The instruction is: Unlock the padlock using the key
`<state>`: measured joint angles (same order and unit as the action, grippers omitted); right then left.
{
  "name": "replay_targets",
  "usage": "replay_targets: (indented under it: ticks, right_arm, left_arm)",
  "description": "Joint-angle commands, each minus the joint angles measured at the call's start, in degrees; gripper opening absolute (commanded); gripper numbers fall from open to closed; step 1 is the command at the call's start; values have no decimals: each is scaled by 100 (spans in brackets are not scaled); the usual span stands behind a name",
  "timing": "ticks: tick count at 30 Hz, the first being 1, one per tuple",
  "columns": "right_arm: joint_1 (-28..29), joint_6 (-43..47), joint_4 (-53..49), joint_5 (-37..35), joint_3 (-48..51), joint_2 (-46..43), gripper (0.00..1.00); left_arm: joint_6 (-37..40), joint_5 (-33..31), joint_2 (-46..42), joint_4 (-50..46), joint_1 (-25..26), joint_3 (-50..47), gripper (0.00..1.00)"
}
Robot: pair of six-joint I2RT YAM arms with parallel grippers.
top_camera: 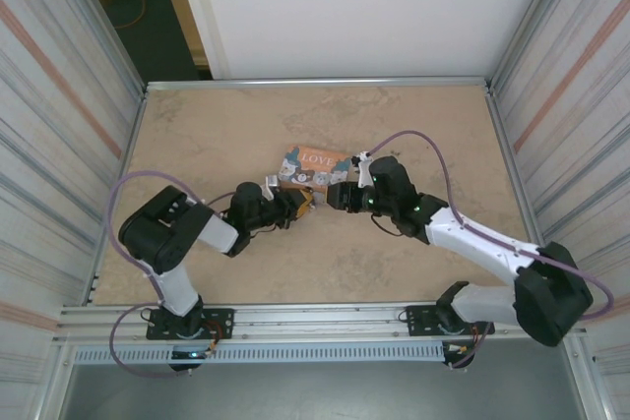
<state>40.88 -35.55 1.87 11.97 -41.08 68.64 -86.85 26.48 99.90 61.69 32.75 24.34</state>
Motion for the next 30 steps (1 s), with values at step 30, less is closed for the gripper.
replay_targets:
  ticks: [30]
  right_arm:
    - [2768, 6971, 641, -3999, 577, 90, 53]
  left_arm:
    - [721, 112, -1819, -3412, 8, 607, 0]
